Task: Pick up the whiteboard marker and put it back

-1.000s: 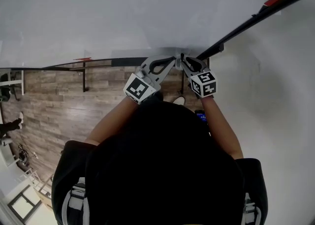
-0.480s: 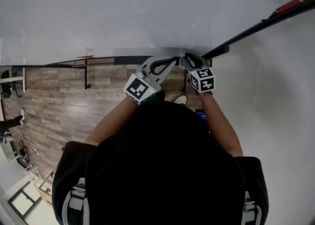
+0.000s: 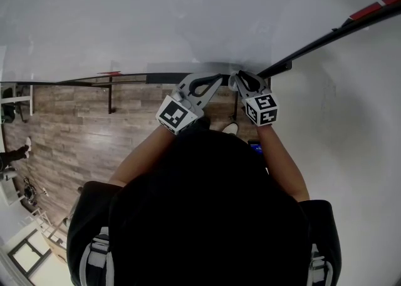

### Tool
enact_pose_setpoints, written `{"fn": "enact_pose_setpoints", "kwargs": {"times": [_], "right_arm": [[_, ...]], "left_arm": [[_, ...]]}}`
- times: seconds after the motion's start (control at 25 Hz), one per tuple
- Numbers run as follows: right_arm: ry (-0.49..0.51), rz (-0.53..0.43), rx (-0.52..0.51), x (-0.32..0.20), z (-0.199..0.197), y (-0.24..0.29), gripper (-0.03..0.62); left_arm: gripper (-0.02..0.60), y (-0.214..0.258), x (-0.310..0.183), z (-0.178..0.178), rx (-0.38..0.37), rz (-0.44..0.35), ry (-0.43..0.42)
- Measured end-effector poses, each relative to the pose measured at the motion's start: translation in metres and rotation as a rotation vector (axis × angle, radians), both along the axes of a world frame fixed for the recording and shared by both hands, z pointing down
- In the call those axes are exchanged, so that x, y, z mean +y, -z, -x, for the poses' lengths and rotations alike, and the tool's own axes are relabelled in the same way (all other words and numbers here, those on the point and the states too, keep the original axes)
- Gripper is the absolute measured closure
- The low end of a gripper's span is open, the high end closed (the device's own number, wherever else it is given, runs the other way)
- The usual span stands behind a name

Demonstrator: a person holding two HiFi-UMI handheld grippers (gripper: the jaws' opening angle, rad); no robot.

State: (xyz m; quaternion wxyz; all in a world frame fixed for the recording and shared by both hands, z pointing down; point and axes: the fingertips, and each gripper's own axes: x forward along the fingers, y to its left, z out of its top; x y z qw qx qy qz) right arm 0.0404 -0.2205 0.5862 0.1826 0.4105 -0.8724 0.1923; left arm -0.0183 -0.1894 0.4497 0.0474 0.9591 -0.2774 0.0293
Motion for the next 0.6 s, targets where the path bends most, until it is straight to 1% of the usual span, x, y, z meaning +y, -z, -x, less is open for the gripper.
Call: {"fn": "enact_pose_setpoints", "kwargs": {"times": [0.2,0.36,0.44,0.56,0.6], "right_arm": [[0.021,-0.077,-0.021,0.007,-0.008,0.037,0.533],[0.055,-0.141,-0.014,0.010,-0.014,0.068,0.534],[0.066,-0.165,-0.025,0.012,-0.016,0.084,0.534],[0.077,-0.180,-0.061,0.015,-0.019,0.106,0.533],[0.084,-0.182,-0.072,0.017,-0.019,0.113,0.533]], "left_arm": [[0.578,0.009,0.002,0.000,-0.002,-0.006,0.007],[0.578,0.022,0.006,-0.004,0.031,-0.004,0.005],[0.578,0.025,0.008,-0.005,0.020,-0.003,0.010],[0.578,0.033,0.011,-0.009,0.034,-0.030,0.018],[0.578,0.036,0.013,-0.010,0.026,-0.044,0.022]]}}
